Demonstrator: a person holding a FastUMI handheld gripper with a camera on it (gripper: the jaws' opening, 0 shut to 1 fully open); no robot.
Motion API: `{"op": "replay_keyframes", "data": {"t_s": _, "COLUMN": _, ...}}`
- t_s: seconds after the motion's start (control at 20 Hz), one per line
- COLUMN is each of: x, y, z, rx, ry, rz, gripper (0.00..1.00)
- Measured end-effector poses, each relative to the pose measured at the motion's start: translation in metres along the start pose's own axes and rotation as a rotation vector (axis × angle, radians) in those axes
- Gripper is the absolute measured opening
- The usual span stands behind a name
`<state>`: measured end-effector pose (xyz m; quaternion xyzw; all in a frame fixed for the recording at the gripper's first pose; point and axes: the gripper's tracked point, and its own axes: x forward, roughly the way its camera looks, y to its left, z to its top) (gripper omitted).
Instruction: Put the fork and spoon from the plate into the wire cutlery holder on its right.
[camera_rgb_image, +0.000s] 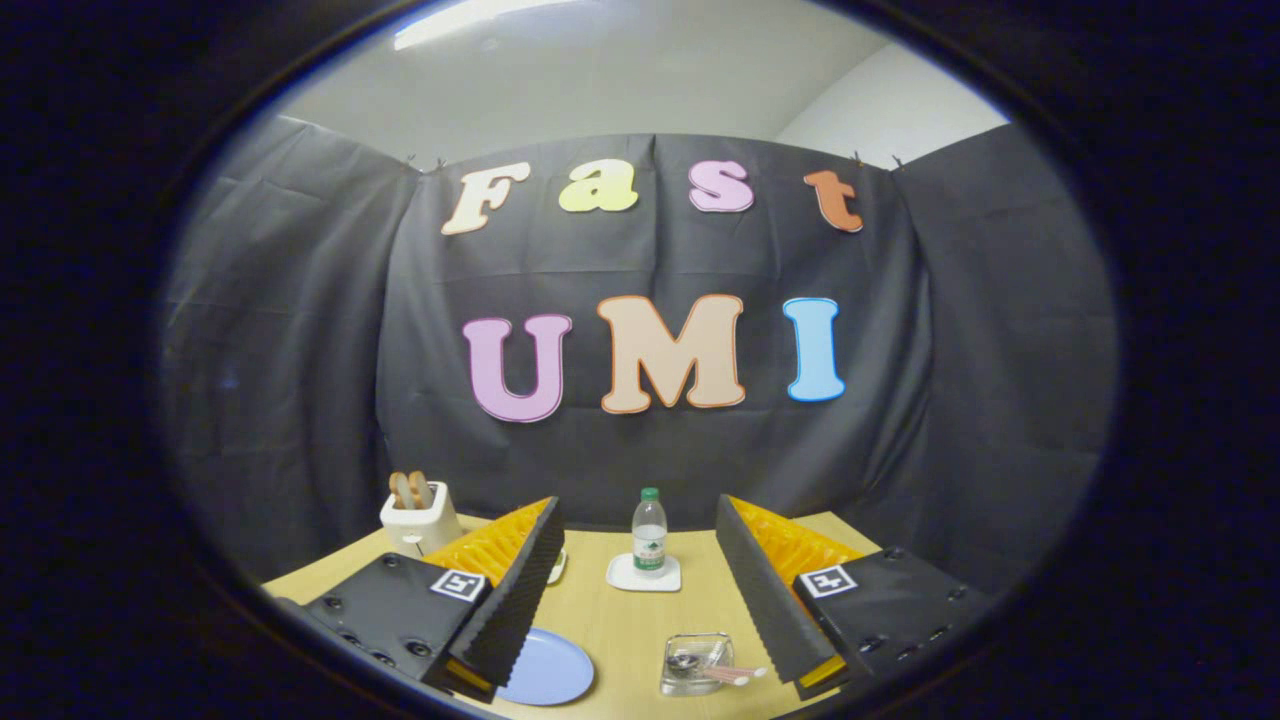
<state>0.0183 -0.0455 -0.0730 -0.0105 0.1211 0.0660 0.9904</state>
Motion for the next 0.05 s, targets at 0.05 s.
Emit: {"op": "replay_keyframes", "data": {"t_s": 0.05, "x": -0.0009, "y": 0.0029, "z": 0.0014, "rx": -0.004, "ry": -0.011, "rz": -0.003, "gripper": 0.97}}
